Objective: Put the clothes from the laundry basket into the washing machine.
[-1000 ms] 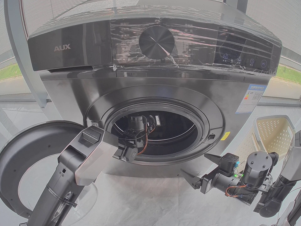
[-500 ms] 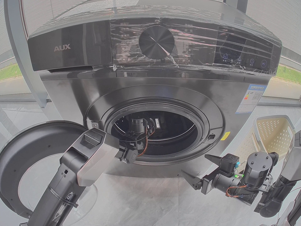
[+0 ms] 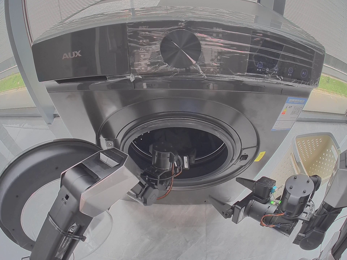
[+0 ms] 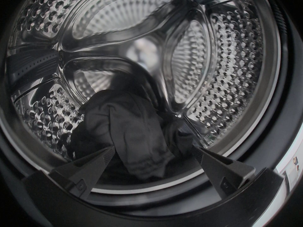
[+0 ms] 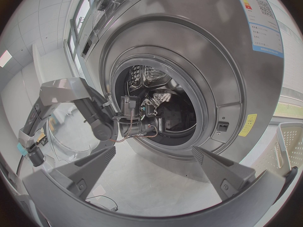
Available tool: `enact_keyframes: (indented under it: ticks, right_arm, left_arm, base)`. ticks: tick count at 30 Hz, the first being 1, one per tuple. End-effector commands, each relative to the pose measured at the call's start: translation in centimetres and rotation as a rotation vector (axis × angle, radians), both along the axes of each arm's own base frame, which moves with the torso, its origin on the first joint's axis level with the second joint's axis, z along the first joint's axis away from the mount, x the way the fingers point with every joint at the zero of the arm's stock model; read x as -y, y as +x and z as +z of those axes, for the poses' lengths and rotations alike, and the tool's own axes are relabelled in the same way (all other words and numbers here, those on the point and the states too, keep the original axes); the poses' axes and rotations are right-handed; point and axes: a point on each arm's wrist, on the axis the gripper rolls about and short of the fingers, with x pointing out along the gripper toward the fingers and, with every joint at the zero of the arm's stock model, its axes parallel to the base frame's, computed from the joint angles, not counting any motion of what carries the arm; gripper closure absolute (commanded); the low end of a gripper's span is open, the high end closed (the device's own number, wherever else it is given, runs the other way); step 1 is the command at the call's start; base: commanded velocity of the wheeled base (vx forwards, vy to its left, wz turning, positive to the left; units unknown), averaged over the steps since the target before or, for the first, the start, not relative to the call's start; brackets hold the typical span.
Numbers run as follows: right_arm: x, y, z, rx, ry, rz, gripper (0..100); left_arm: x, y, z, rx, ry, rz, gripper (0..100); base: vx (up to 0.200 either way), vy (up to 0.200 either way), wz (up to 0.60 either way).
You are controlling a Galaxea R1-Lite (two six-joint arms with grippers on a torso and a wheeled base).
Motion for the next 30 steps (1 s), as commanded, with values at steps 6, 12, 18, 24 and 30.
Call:
enact_keyframes:
  ticks: [6, 12, 18, 24, 30]
  right_arm:
    - [0.0, 0.0, 0.0, 0.000, -0.002, -0.001, 0]
    - [0.2, -0.1, -0.1, -0.006, -0.007, -0.007, 0]
    - [1.3, -0.6, 1.2, 0.030, 0.019, -0.028, 0]
    - [2.0, -1.4, 1.3, 0.021, 0.014, -0.039, 0]
    - [3.6, -2.6, 0.9, -0.007, -0.026, -0.112, 0]
  left_arm:
    - [1.6, -9.6, 4.3, -0.010, -0.005, -0.168, 0]
    - [-0.2, -15.9, 5.5, -0.003, -0.016, -0.255, 0]
    - [-3.7, -20.9, 6.8, -0.021, -0.046, -0.327, 0]
    - [-6.1, -23.5, 8.9, 0.031, -0.082, -0.330, 0]
    - [-10.2, -26.0, 9.9, -0.004, -0.084, -0.275, 0]
  base:
    - [0.000, 0.000, 0.00]
    - [0.000, 0.000, 0.00]
    - [0.000, 0.000, 0.00]
    - [0.000, 0.000, 0.00]
    - [0.000, 0.000, 0.00]
